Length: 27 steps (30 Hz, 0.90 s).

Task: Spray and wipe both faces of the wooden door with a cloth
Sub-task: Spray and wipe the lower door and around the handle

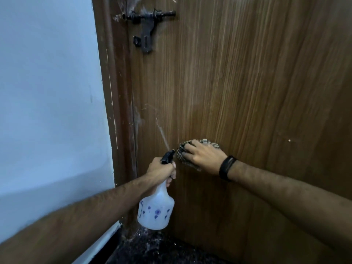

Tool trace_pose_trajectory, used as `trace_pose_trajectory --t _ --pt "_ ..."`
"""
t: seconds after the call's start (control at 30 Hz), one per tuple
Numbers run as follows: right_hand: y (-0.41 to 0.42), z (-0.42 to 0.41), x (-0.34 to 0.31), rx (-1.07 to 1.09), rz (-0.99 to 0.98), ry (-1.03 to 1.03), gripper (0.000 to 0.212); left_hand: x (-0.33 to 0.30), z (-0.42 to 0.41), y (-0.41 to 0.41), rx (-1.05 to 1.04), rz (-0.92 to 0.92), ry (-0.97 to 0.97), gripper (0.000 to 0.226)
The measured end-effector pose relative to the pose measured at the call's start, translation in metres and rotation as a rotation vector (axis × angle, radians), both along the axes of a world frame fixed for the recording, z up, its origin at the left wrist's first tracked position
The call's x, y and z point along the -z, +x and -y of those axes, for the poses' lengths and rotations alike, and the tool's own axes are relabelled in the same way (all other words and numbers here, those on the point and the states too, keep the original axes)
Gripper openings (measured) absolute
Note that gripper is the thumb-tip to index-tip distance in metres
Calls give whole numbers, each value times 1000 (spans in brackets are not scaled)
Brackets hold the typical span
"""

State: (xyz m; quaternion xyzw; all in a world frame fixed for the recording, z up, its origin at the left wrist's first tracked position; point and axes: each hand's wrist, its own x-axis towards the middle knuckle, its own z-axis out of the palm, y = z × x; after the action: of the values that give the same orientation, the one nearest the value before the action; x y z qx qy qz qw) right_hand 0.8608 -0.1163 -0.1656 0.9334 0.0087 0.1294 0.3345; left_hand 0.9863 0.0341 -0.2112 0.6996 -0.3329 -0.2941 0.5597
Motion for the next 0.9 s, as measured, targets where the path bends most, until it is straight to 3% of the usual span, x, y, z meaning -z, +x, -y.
trace_pose_trajectory --t 0.13,0.27,0.43,0.5,0.63,0.7,0.8,0.9 --pt "6 -2 -4 19 39 -14 51 2 -3 7 -28 15 27 15" --pt "37 1 -40 -59 463 74 41 6 -1 12 -64 -3 41 14" --pt "51 -1 -50 -100 528 89 38 9 -2 15 -88 -43 41 15" --pt "48 0 -30 -88 426 81 45 8 -3 19 -111 -39 36 13" --pt "42 -11 22 -35 -93 33 48 10 -7 26 -139 -32 7 11" --pt "43 -14 31 -52 -125 24 48 10 -11 31 -143 -18 -13 9" --pt "65 -15 -3 -44 109 34 51 5 -11 42 -202 1 -61 11" --pt "98 -19 -59 -48 397 66 36 -2 -10 48 -254 -12 -108 14"
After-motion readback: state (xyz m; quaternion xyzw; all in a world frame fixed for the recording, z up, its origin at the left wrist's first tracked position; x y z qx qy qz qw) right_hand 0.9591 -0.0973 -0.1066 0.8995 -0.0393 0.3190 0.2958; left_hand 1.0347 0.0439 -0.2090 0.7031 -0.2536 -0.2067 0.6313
